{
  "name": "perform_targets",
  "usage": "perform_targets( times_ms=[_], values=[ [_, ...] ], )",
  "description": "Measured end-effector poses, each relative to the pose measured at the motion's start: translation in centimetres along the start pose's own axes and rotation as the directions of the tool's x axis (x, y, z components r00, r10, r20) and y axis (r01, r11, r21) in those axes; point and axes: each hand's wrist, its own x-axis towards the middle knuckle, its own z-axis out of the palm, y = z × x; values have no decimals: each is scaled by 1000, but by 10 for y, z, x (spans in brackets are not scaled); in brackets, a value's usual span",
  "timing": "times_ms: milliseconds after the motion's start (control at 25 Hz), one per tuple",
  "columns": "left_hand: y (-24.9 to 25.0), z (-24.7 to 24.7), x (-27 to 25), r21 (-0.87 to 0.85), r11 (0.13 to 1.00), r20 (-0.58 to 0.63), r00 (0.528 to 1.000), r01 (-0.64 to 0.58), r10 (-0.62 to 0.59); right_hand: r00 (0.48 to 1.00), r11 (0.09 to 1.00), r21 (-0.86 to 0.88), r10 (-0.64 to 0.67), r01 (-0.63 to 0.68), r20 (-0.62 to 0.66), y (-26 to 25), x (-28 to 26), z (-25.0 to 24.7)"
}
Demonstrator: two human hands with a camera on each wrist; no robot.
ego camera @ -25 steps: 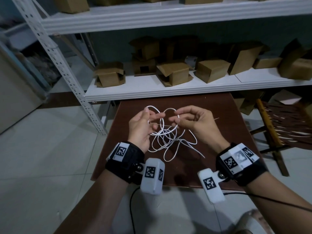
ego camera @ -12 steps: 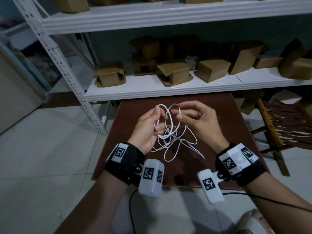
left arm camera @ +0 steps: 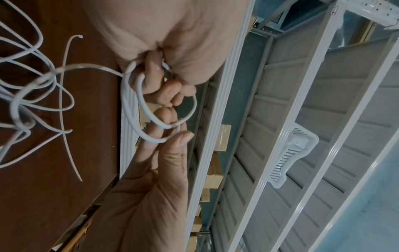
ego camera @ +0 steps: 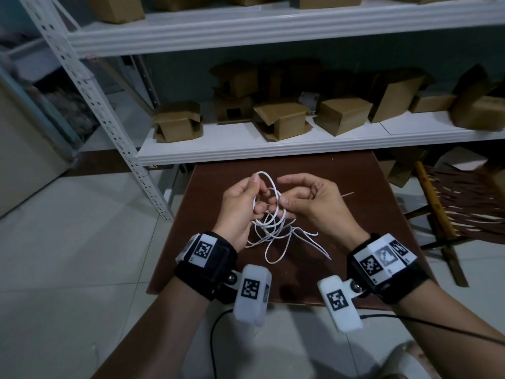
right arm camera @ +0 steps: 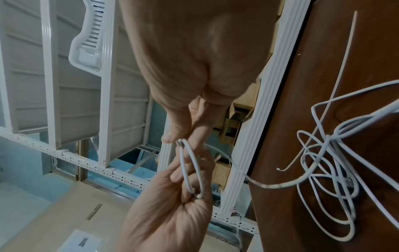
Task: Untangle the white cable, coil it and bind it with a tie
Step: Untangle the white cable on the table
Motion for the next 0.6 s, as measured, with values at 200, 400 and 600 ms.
perform_targets(
  times_ms=[200,400,600],
  values=[
    [-5,3,-2,125,992,39,999,-29,24,1000,1000,-12,8,-8,-16,0,-2,1],
    [-4,5,-3,137,991,79,997,-1,-10,998,997,70,15,-11,-55,-3,-2,-3],
    [-4,7,-7,156,986,53,996,65,-74,999,999,11,34,-34,-21,-3,-3,-1]
  ],
)
